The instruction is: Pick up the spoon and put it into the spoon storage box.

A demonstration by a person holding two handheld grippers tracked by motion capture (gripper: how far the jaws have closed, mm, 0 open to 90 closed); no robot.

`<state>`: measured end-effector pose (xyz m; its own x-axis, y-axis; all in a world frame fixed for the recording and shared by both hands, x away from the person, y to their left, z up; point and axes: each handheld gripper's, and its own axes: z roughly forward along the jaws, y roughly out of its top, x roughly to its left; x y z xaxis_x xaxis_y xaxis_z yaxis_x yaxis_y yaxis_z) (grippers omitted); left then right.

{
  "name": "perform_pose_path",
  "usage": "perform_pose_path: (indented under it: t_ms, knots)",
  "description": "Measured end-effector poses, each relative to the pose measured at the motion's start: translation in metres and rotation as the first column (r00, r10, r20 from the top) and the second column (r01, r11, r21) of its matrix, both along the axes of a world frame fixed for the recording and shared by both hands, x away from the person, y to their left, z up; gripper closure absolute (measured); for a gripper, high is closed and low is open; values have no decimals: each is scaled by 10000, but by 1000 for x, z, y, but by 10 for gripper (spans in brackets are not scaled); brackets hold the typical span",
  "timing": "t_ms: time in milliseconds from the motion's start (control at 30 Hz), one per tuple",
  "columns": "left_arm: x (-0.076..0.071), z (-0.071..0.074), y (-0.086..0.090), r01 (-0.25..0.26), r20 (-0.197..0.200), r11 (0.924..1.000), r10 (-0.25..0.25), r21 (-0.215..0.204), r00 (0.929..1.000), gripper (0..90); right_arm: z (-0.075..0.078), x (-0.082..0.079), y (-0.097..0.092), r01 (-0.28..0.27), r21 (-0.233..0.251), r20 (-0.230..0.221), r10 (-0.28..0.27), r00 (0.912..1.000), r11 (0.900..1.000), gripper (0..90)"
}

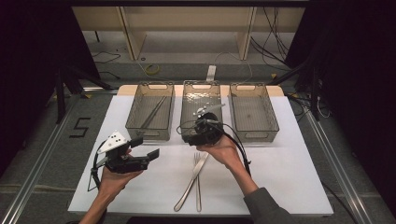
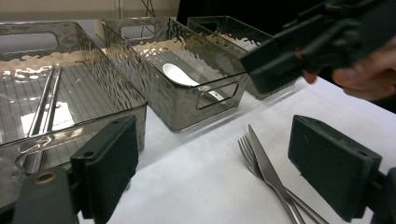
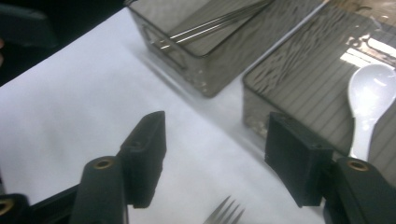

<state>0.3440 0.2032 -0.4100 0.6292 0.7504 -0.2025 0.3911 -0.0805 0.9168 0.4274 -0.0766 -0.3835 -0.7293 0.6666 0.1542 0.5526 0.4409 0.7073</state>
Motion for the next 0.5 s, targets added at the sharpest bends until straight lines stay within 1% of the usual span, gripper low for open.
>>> perform_pose_path:
  t_ms: [133, 200, 300, 400, 467, 500]
  knots:
    - [0, 0, 0, -13, 2, 10000, 13, -33, 10000, 157, -3, -16, 0, -330, 142, 90, 329, 9994, 9994, 378]
    - [0, 0, 0, -4, 2, 10000, 4, 28, 10000, 157, -4, -24, 0, -441, 155, 100, 439, 9990, 9989, 378]
    - [0, 0, 0, -9, 6, 10000, 9, 10, 10000, 157, -10, -32, 0, -482, 30, 257, 481, 9985, 9988, 377]
    - [0, 0, 0, -19, 5, 10000, 19, 22, 10000, 157, -17, -38, -1, -546, 40, 72, 545, 9985, 9985, 374]
    - [0, 0, 0, -10, 12, 10000, 10, 14, 10000, 157, -20, -41, -1, -645, -84, 23, 646, 9979, 9979, 368]
    - [0, 0, 0, -13, 9, 10000, 13, 12, 10000, 157, -21, -44, -1, -656, -23, 34, 656, 9978, 9978, 368]
